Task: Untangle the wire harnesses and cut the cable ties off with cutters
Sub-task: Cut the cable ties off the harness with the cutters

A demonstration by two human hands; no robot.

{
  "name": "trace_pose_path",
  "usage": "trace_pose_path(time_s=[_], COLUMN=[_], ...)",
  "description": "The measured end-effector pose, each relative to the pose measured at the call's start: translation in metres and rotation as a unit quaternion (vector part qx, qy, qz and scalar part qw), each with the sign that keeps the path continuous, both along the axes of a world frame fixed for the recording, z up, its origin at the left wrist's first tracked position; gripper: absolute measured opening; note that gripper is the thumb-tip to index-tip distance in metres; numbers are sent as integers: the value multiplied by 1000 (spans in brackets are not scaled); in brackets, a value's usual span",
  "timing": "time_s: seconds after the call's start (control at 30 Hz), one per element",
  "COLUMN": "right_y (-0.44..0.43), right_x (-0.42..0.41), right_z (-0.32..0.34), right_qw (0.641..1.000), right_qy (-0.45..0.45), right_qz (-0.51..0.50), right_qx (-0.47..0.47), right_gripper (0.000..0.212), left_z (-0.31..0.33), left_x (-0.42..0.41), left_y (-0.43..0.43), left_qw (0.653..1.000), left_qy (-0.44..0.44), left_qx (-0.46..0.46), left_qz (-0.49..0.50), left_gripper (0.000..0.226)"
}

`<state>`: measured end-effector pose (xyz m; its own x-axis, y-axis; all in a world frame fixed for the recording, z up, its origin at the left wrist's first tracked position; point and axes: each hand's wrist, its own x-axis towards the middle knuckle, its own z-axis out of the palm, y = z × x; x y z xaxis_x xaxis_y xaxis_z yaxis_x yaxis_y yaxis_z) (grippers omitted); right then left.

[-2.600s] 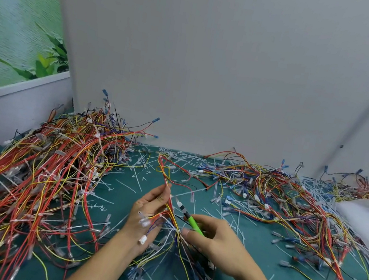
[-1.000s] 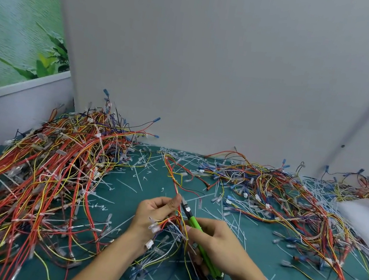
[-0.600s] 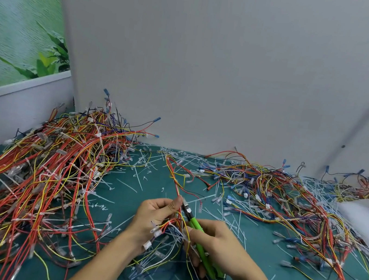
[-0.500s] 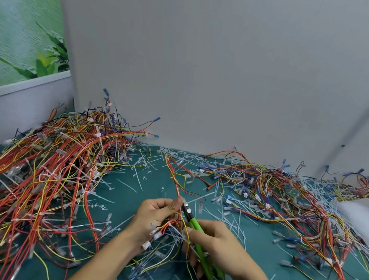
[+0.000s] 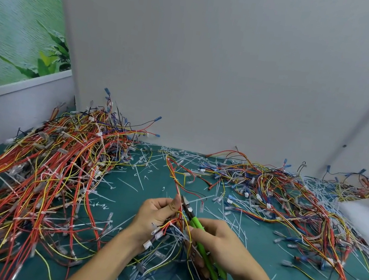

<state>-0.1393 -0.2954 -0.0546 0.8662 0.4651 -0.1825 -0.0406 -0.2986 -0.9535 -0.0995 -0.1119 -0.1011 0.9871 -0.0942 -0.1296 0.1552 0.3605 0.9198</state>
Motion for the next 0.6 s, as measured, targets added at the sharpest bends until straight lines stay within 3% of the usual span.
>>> trace_pose_path(time_s=[0.6], right_y=[3], right_x=[0], right_z=[-1], right_qw=[1000], right_qy=[-2], right_qz=[1], right_qx=[8], right_gripper=[22], left_z=[1], left_x=[2], left_y=[2], left_qw=[999], left_qy=[8], left_qx=[-21], left_qz=[-30], left_gripper=[32])
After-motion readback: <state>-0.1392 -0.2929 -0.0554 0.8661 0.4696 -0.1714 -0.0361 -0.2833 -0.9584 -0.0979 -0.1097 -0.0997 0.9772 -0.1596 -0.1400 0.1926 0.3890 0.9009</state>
